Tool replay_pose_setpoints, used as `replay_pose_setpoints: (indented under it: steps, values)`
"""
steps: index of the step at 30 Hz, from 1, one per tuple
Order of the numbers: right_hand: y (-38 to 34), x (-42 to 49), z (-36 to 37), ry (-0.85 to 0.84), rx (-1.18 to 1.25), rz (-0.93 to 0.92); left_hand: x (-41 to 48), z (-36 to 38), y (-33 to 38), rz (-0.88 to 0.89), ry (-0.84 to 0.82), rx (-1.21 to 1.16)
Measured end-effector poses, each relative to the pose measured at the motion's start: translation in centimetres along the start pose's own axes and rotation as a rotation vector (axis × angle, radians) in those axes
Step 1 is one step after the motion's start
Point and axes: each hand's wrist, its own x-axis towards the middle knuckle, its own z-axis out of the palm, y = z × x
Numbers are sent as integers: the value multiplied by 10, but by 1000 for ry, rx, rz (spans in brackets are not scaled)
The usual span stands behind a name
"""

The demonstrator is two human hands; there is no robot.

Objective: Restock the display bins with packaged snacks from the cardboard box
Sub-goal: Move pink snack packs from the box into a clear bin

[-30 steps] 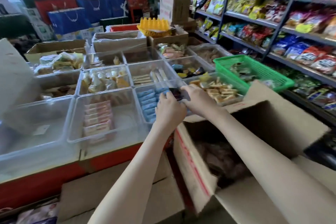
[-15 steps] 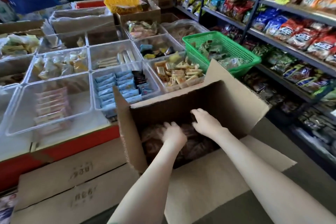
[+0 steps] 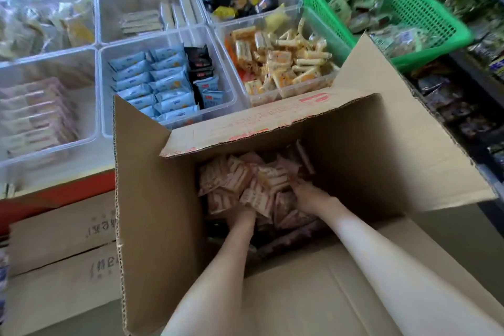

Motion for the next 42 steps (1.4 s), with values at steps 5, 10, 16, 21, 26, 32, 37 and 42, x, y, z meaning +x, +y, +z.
replay_pose_setpoints:
  steps: [5, 10, 16, 21, 26, 32, 37, 42]
  values:
    - [-11, 7, 5, -4, 14, -25, 4, 10, -2, -69, 49, -295]
    - [-14, 2, 1, 15, 69, -50, -16, 3, 6, -65, 105, -398]
    - [-15, -34, -13, 80, 213, -126, -63, -10, 10, 202, 168, -146]
    - [-37, -96, -30, 224, 409, -205, -131, -47, 10, 360, 185, -129]
    - [-67, -128, -35, 379, 827, -270, -196, -99, -2, 683, 253, -257]
    - [-107, -172, -63, 339, 1211, -478, -223, -178, -14, 895, 296, -528]
    - [-174, -221, -78, 349, 1207, -723, -214, -257, -26, 929, 301, -655]
    - [-279, -230, -69, 315, 1091, -774, -177, -357, -52, 937, 315, -627]
